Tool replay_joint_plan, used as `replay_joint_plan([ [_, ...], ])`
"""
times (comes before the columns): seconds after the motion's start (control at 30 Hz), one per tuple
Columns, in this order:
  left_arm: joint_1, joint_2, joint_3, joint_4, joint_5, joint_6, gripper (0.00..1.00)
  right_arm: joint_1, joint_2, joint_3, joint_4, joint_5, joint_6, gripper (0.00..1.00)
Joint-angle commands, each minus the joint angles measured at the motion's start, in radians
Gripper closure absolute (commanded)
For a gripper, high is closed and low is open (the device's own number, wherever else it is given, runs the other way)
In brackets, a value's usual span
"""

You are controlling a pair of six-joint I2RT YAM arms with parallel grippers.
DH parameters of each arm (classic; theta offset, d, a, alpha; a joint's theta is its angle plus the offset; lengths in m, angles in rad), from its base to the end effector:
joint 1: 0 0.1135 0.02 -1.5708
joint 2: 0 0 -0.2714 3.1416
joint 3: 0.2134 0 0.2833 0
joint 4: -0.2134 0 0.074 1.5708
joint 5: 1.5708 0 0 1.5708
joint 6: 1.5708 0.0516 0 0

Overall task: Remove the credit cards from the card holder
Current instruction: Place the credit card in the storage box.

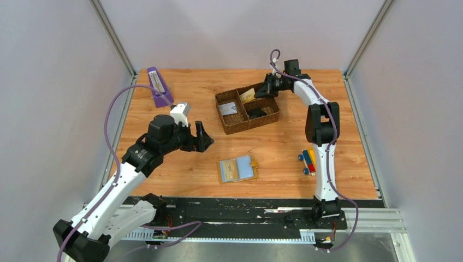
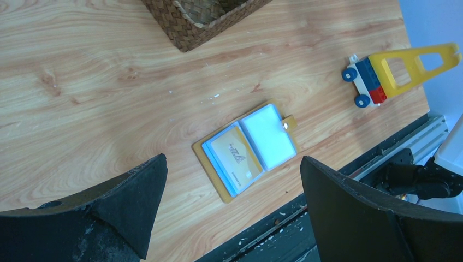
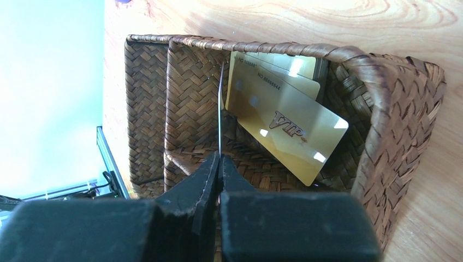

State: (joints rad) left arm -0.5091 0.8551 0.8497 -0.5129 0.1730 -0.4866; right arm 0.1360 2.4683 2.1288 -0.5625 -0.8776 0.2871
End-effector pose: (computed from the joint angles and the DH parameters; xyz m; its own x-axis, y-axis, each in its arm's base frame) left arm 0.1944 -0.1187 0.3150 -0.6679 -0.1547 -0.7280 0.3375 0.8088 -0.4816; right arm 0.5688 0.1179 0.1632 -0.9038 0.0590 -0.4238 -0.3162 0.5753 0.7544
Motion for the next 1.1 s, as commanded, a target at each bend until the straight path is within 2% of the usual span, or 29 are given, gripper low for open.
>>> replay_joint_plan([
  [0.0,0.003,0.01,0.01,0.053,-0.016,0.021,0.0,-0.004,0.037,0.053,0.006,-0.009,0.0,0.96],
  [0.43,0.003,0.029,0.003,0.072,-0.016,0.009,0.0,-0.002,0.073,0.116,-0.006,0.039,0.019,0.89],
  [1.0,0.003,0.021,-0.013,0.083,0.011,-0.026,0.0,0.004,0.002,0.102,-0.005,0.124,0.046,0.73],
  [1.07,0.003,0.03,-0.011,0.079,0.036,-0.028,0.0,0.004,-0.013,0.101,-0.006,0.133,0.055,0.68],
])
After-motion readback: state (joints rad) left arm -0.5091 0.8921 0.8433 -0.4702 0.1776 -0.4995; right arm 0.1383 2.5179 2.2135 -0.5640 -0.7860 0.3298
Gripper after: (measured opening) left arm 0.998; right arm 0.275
